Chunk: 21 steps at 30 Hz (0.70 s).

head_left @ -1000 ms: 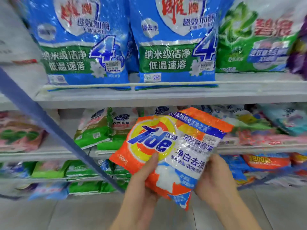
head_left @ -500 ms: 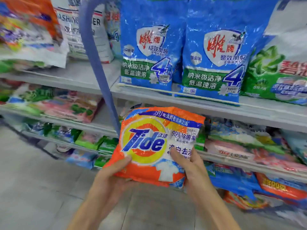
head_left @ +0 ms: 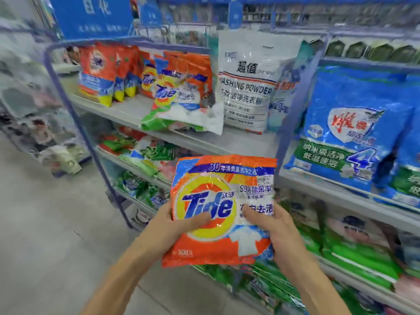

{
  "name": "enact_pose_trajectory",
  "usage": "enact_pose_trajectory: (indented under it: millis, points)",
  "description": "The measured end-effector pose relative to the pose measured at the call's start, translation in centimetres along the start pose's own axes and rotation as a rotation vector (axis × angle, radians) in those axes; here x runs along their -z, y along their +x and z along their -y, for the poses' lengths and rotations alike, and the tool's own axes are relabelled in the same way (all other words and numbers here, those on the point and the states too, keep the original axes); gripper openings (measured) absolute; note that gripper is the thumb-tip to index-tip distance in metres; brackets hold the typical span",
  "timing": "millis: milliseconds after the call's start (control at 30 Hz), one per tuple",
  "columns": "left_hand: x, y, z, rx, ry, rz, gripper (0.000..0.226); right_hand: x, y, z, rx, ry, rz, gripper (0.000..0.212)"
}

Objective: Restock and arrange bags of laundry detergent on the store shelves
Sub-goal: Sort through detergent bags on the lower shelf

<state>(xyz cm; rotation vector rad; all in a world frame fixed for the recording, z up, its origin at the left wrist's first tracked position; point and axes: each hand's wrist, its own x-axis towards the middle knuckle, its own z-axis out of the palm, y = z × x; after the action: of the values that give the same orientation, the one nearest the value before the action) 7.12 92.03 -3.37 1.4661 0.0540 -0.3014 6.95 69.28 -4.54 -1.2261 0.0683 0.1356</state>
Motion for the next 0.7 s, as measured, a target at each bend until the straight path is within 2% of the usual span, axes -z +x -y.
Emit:
enact_pose_trajectory:
  millis: [133,200,300,400,533,700]
  points:
    - [6.0,1.5,-1.8,-0.123,-0.081,-0.156,0.035,-6.0,3.2,0.1,-0.008,-0.021,0.066,0.037]
    - [8.7,2.0,-2.7,-0.148,-0.132,-0.206,0.026,-8.6,5.0,-0.1,-0.02,0.001,0.094,0.043]
    - [12.2,3.0,-3.9,-0.128,-0.253,-0.248,0.026,-12.1,7.4,-0.4,-0.028,0.006,0.113,0.056]
    - [15.5,4.3,-5.2,-0.146,-0.295,-0.283,0.032,-15.2,9.9,-0.5,-0.041,-0.005,0.146,0.038]
    - [19.8,6.9,-7.7,-0.203,-0.335,-0.288,0.022,-19.8,13.5,0.8,-0.024,-0.03,0.154,0.04]
    - [24.8,12.0,-11.6,-0.269,-0.337,-0.223,0.033,-24.2,18.9,2.4,0.049,-0.006,0.155,0.03]
